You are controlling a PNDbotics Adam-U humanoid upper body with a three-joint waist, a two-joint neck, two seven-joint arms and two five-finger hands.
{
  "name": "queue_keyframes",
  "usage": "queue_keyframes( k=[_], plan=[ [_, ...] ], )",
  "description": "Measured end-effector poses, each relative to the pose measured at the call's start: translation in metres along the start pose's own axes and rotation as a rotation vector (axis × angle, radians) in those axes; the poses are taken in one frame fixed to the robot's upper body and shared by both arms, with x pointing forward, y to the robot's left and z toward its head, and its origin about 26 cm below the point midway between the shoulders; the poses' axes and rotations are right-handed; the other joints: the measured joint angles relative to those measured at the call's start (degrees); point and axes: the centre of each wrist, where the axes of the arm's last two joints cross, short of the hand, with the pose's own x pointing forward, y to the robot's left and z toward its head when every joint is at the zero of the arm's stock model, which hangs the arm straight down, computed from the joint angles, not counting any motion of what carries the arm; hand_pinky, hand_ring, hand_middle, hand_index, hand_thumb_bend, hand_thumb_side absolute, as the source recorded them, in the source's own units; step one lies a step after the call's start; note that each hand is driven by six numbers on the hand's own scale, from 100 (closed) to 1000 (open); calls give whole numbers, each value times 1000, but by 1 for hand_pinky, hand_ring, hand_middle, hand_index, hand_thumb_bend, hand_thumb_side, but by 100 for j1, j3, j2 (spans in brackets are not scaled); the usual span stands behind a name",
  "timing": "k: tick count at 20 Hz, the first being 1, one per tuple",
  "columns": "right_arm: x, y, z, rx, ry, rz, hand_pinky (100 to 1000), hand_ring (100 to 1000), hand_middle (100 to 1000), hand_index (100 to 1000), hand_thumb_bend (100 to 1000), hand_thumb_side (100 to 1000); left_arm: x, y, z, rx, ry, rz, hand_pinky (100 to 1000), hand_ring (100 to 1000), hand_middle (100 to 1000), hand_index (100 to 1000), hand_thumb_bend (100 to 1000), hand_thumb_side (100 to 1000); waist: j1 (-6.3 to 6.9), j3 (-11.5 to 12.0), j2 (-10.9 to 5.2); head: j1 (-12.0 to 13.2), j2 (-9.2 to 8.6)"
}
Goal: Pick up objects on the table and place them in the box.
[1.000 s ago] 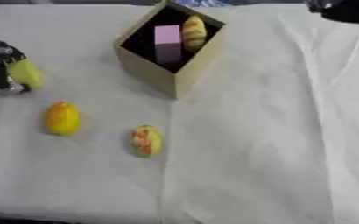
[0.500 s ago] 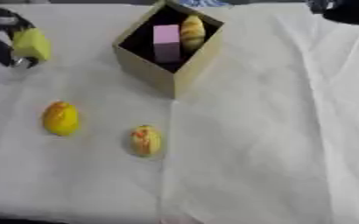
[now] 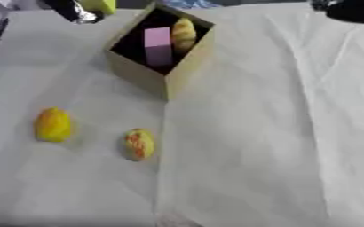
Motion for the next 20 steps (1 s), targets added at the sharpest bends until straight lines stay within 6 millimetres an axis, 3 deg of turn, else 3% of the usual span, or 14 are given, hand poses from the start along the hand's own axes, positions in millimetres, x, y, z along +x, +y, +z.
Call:
queue_keyframes(
  k=[8, 13, 16, 18, 20],
  plan=[
    [2, 0, -3, -14, -8, -22, 892, 787, 689, 779, 100, 293, -5, -29, -20, -112, 8, 18, 778, 714, 665, 769, 326, 263, 29, -14, 34, 45, -2],
    [2, 1, -3, -20, -12, -34, 892, 786, 688, 777, 100, 296, -11, -31, -23, -142, 31, 15, 785, 724, 678, 784, 352, 282, 29, -14, 34, 50, 0],
    [2, 2, -4, -23, -14, -40, 892, 785, 687, 775, 100, 305, -11, -30, -24, -147, 34, 9, 819, 775, 749, 844, 467, 368, 29, -14, 33, 61, 0],
    [3, 2, -4, -24, -15, -44, 891, 783, 684, 773, 100, 308, -10, -30, -25, -147, 34, 8, 853, 815, 799, 895, 602, 468, 29, -14, 32, 69, 0],
    [3, 2, -4, -25, -15, -48, 891, 782, 683, 772, 100, 311, -9, -30, -26, -143, 35, 1, 858, 820, 806, 900, 641, 482, 29, -14, 31, 72, 1]
  ],
)
